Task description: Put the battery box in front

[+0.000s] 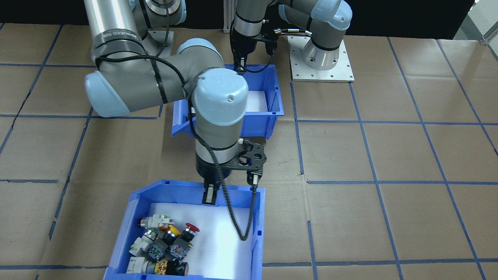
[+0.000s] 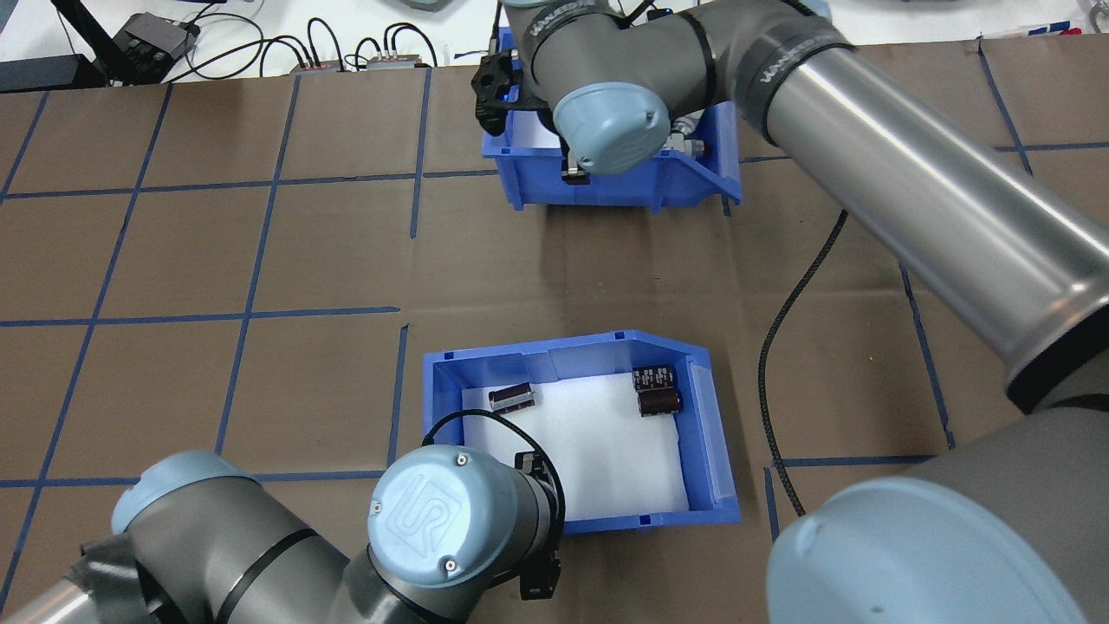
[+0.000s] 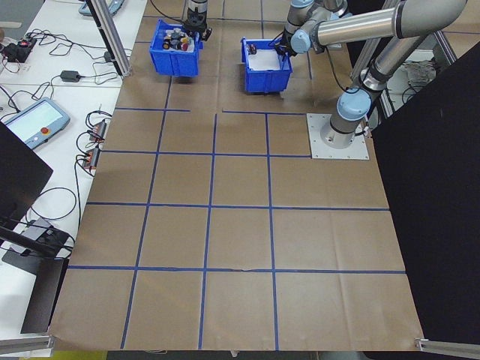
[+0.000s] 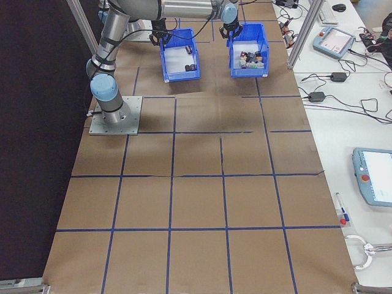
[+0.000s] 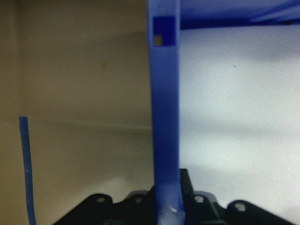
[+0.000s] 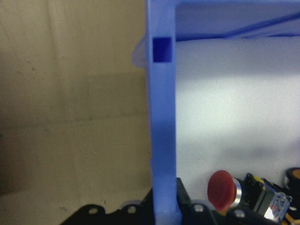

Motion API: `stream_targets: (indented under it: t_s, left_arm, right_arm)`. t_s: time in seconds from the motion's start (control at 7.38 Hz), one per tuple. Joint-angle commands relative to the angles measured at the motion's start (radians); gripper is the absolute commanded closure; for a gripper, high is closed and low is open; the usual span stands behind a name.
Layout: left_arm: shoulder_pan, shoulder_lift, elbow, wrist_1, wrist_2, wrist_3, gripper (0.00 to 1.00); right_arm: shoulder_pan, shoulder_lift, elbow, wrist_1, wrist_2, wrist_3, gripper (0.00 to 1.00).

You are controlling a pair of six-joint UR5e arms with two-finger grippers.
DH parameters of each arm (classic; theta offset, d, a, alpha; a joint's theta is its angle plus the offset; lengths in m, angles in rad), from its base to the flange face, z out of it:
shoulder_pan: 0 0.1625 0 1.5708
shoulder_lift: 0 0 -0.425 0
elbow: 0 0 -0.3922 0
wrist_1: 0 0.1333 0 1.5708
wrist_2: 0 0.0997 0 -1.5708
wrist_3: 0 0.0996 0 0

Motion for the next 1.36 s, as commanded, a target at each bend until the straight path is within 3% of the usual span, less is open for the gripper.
stream_targets:
  t_s: [0.0, 0.41, 0.68, 0.81, 1.22]
  left_arm:
    - [0.143, 0.110, 0.000, -0.133, 0.002, 0.214, 1.00]
    - [0.501, 0.158, 0.031, -0.228, -0.004, 0.628, 1.00]
    - [0.680, 0.073, 0.145, -0.305, -0.006, 0.889, 1.00]
    - [0.715, -0.013, 0.242, -0.309, -0.006, 0.939, 1.00]
    - [0.700, -0.313, 0.533, -0.320, -0.017, 0.927, 1.00]
  right_arm:
    - [-0.140, -0.047, 0.005, 0.023, -0.003, -0.131, 1.00]
    - [-0.320, -0.130, 0.055, 0.069, 0.000, -0.360, 1.00]
    - [-0.438, -0.233, 0.201, 0.053, 0.012, -0.515, 1.00]
    - [-0.505, -0.292, 0.277, 0.052, 0.055, -0.581, 1.00]
    - [-0.613, -0.496, 0.530, 0.049, 0.068, -0.733, 1.00]
